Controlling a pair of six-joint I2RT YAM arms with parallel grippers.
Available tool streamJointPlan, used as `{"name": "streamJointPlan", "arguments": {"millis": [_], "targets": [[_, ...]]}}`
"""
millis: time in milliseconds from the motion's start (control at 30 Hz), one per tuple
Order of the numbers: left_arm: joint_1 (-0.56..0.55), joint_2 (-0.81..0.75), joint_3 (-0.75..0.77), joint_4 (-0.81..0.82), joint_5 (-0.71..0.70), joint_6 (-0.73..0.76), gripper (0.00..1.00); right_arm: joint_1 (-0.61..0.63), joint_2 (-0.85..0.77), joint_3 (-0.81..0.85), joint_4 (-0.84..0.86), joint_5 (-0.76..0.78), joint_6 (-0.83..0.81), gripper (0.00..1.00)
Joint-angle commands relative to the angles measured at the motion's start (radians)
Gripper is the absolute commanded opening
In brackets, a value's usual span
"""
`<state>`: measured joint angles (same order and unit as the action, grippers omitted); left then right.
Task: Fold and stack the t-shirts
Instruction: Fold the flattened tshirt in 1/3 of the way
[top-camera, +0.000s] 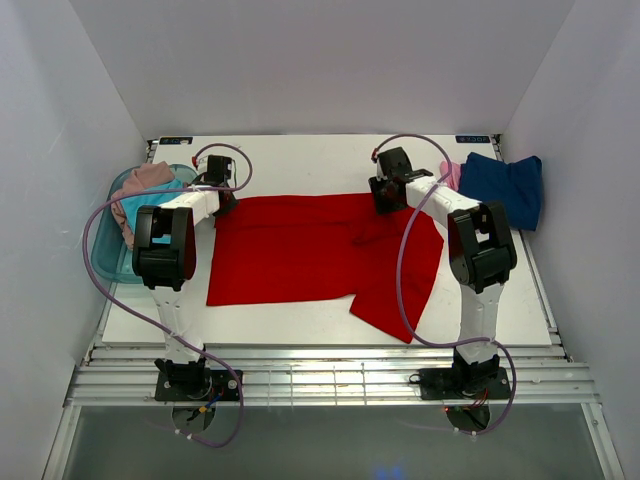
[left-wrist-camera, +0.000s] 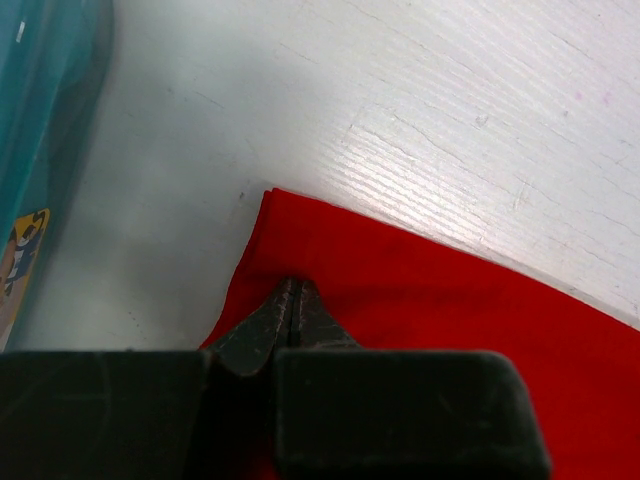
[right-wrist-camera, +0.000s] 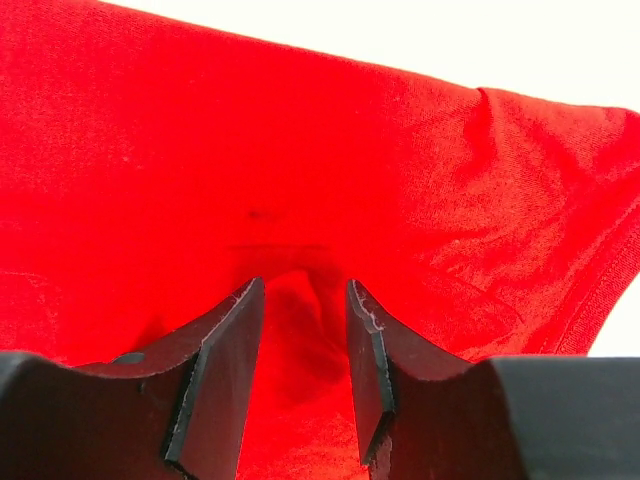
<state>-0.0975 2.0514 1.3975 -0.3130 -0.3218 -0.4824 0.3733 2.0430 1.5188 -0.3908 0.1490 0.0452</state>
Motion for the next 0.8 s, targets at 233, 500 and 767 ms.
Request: {"name": "streamJointPlan", "arguments": {"millis": [233,500,767], "targets": [[0.001,-0.045,0.005,-0.023,0.003,0.010,0.08,-0.007,0.009,0.061,0.013,-0.019,-0.027,0.43],[0.001,-0.045,0.008,-0.026,0.004,0.010,0.07,-0.007,0.028,0.047,-0.008,-0.042,-0.031,0.39],[0.001,-0.051,0.008,-0.026,-0.002,0.010,0.07,-0.007,0.045,0.034,-0.029,-0.051,-0.031,0.35]]}}
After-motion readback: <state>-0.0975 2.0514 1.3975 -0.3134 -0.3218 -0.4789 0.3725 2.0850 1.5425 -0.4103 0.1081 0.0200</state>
